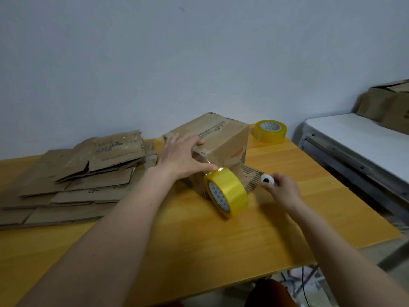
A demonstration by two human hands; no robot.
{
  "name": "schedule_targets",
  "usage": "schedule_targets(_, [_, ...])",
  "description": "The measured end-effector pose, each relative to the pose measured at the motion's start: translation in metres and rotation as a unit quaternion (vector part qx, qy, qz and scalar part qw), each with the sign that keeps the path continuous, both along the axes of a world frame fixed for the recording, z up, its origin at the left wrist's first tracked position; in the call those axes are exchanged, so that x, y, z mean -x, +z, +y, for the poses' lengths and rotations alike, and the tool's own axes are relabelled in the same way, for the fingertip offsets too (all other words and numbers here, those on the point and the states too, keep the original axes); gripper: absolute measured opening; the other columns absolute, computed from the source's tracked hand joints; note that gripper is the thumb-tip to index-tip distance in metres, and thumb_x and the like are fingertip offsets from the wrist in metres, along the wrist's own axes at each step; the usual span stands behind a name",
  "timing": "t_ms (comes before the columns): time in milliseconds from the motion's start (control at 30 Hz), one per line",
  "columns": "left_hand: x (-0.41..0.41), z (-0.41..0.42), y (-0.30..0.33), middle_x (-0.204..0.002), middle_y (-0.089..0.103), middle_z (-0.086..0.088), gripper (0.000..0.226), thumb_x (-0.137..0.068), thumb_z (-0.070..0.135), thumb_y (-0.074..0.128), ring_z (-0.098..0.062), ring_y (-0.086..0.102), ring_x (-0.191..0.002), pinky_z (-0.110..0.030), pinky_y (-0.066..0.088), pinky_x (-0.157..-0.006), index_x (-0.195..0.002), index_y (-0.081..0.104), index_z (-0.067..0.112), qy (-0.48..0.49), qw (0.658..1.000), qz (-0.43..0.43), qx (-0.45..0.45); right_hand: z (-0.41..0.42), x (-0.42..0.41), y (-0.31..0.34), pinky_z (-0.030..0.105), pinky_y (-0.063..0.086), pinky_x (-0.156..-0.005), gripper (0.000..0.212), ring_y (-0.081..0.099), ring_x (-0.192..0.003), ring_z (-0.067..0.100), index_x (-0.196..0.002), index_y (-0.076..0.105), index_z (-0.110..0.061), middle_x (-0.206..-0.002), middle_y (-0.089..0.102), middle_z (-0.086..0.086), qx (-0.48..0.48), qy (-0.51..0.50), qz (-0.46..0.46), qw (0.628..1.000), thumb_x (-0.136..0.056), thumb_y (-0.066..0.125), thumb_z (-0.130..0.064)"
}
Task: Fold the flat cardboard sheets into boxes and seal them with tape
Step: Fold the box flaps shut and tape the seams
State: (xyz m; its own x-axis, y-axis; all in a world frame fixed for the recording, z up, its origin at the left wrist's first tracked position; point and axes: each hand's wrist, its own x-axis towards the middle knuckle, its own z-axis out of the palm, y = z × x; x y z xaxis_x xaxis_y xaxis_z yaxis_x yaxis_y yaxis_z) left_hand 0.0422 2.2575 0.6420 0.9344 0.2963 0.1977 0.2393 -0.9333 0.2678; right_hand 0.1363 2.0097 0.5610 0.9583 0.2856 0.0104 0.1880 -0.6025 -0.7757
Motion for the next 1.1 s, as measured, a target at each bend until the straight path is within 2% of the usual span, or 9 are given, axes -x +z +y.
schedule_targets(100, [-0.003, 0.010, 0.007, -0.154, 0.032, 0.007, 0.085, -0.056, 0.073, 0.072, -0.025, 0.015, -0.146, -0.046, 0.016, -0.117, -0.130, 0.048, 0.039, -0.045, 0.998, 0.014, 0.047, 0.018, 0.012, 0.030, 0.031, 0.039, -0.060, 0.006, 0.052, -0.076, 0.018, -0.089, 0.058, -0.017, -0.083, 0.058, 0.001, -0.095, 0.068, -0.087, 0.989, -0.093, 0.059, -0.021])
schedule_targets(233, [-0.012, 0.016, 0.009, -0.151, 0.033, 0.011, 0.072, -0.056, 0.061, 0.082, -0.014, 0.010, -0.147, -0.034, 0.018, -0.111, -0.119, 0.054, 0.039, -0.090, 0.987, 0.020, 0.129, 0.056, 0.023, 0.070, 0.033, 0.045, -0.088, 0.022, 0.056, -0.103, 0.016, -0.115, 0.060, -0.014, -0.110, 0.062, 0.002, -0.136, 0.148, -0.196, 0.960, -0.093, 0.059, -0.019])
schedule_targets(367, [-0.013, 0.017, 0.002, -0.158, 0.020, 0.009, 0.075, -0.053, 0.054, 0.086, -0.012, 0.002, -0.148, -0.036, 0.008, -0.116, -0.121, 0.054, 0.041, -0.109, 0.978, -0.002, 0.177, 0.084, 0.026, 0.081, 0.030, 0.041, -0.065, 0.007, 0.050, -0.073, 0.011, -0.092, 0.051, -0.022, -0.082, 0.054, -0.008, -0.095, 0.191, -0.153, 0.965, -0.095, 0.055, -0.026])
schedule_targets(467, [0.005, 0.009, -0.016, -0.160, 0.006, 0.004, 0.108, -0.041, 0.064, 0.081, -0.018, 0.005, -0.147, -0.043, 0.015, -0.116, -0.139, 0.038, 0.046, -0.022, 0.970, -0.087, 0.226, 0.088, 0.022, 0.076, 0.027, 0.039, -0.065, 0.006, 0.049, -0.073, 0.006, -0.093, 0.052, -0.021, -0.084, 0.055, -0.009, -0.106, 0.191, -0.145, 0.965, -0.095, 0.057, -0.025])
schedule_targets(567, [0.028, -0.010, -0.041, -0.150, 0.034, -0.002, 0.127, -0.041, 0.053, 0.089, -0.024, 0.038, -0.135, -0.047, 0.035, -0.110, -0.148, 0.022, 0.039, 0.111, 0.869, -0.146, 0.459, 0.089, 0.020, 0.074, 0.025, 0.038, -0.063, 0.008, 0.048, -0.071, 0.003, -0.090, 0.053, -0.022, -0.081, 0.056, -0.011, -0.117, 0.183, -0.149, 0.965, -0.093, 0.060, -0.024])
schedule_targets(667, [0.034, -0.026, -0.053, -0.116, 0.066, -0.003, 0.101, -0.059, 0.032, 0.088, -0.018, 0.065, -0.104, -0.038, 0.054, -0.090, -0.143, 0.035, 0.013, 0.127, 0.736, -0.129, 0.653, 0.093, 0.021, 0.074, 0.030, 0.043, -0.067, 0.009, 0.053, -0.074, 0.007, -0.090, 0.055, -0.020, -0.084, 0.061, -0.006, -0.123, 0.173, -0.152, 0.965, -0.091, 0.062, -0.025])
schedule_targets(800, [0.029, -0.040, -0.047, -0.107, 0.064, -0.001, 0.072, -0.074, 0.023, 0.082, -0.012, 0.061, -0.095, -0.038, 0.052, -0.090, -0.132, 0.044, 0.006, 0.141, 0.725, -0.105, 0.666, 0.094, 0.021, 0.072, 0.040, 0.047, -0.079, 0.011, 0.060, -0.092, 0.021, -0.087, 0.053, -0.019, -0.101, 0.067, 0.006, -0.124, 0.165, -0.143, 0.968, -0.091, 0.062, -0.024])
schedule_targets(933, [0.023, -0.055, -0.036, -0.109, 0.061, -0.003, 0.063, -0.073, 0.033, 0.082, -0.013, 0.052, -0.085, -0.052, 0.046, -0.093, -0.124, 0.053, 0.010, 0.177, 0.707, -0.060, 0.682, 0.098, 0.021, 0.069, 0.021, 0.039, -0.064, 0.015, 0.052, -0.075, 0.012, -0.084, 0.049, -0.024, -0.084, 0.060, -0.006, -0.112, 0.151, -0.166, 0.968, -0.091, 0.062, -0.025])
schedule_targets(1100, [0.023, -0.054, -0.039, -0.096, 0.061, -0.001, 0.048, -0.072, 0.021, 0.082, -0.013, 0.056, -0.082, -0.033, 0.049, -0.069, -0.111, 0.054, 0.011, 0.192, 0.691, -0.127, 0.685, 0.106, 0.023, 0.067, 0.027, 0.031, -0.056, 0.016, 0.046, -0.068, 0.010, -0.085, 0.048, -0.020, -0.075, 0.053, -0.007, -0.077, 0.125, -0.191, 0.971, -0.091, 0.061, -0.026])
